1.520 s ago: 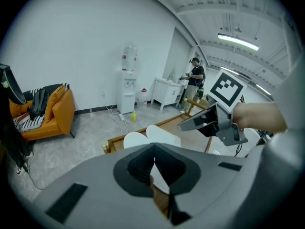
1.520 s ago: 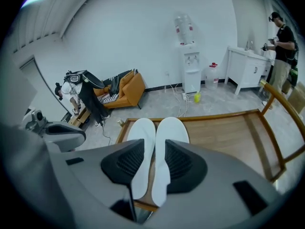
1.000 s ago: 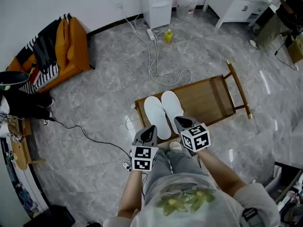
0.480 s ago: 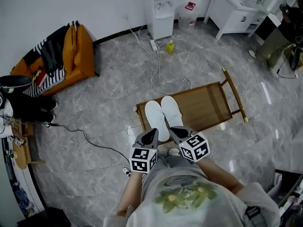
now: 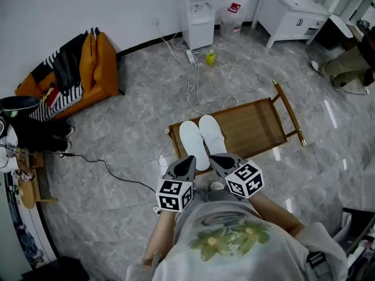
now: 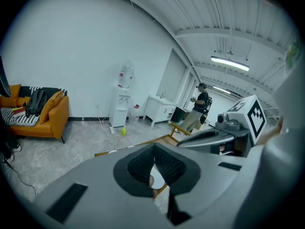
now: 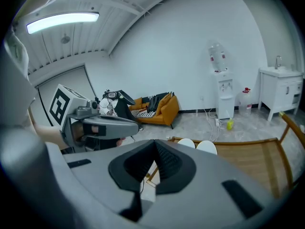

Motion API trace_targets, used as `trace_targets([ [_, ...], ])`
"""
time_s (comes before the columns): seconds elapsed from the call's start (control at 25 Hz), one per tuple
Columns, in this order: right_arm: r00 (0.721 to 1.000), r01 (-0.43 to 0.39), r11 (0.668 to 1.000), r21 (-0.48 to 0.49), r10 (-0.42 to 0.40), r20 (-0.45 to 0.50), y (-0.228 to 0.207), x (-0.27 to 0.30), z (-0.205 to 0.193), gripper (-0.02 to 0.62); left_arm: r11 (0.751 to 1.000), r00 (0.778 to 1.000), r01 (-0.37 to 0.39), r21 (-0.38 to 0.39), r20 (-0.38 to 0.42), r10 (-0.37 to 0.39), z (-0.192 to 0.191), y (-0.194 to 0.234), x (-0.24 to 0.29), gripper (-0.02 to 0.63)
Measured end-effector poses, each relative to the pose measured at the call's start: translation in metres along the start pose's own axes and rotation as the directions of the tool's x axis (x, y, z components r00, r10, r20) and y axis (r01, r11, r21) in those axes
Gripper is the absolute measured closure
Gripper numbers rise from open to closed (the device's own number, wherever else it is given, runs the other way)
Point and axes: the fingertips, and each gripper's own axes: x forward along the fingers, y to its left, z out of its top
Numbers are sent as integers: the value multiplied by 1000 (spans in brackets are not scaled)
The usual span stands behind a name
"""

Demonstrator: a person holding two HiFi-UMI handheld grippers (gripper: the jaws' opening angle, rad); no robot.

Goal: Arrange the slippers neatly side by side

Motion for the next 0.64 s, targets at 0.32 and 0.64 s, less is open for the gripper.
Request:
trace_targets([
  [0.32, 999, 33, 999, 10, -33, 14, -11, -11, 3, 591, 1000, 1000, 6, 4, 18, -6, 4, -8, -2, 591],
  [0.64, 998, 51, 999, 15, -52, 30, -15, -18, 6, 591, 1000, 1000, -16, 15, 17, 16, 4, -1, -9, 591],
])
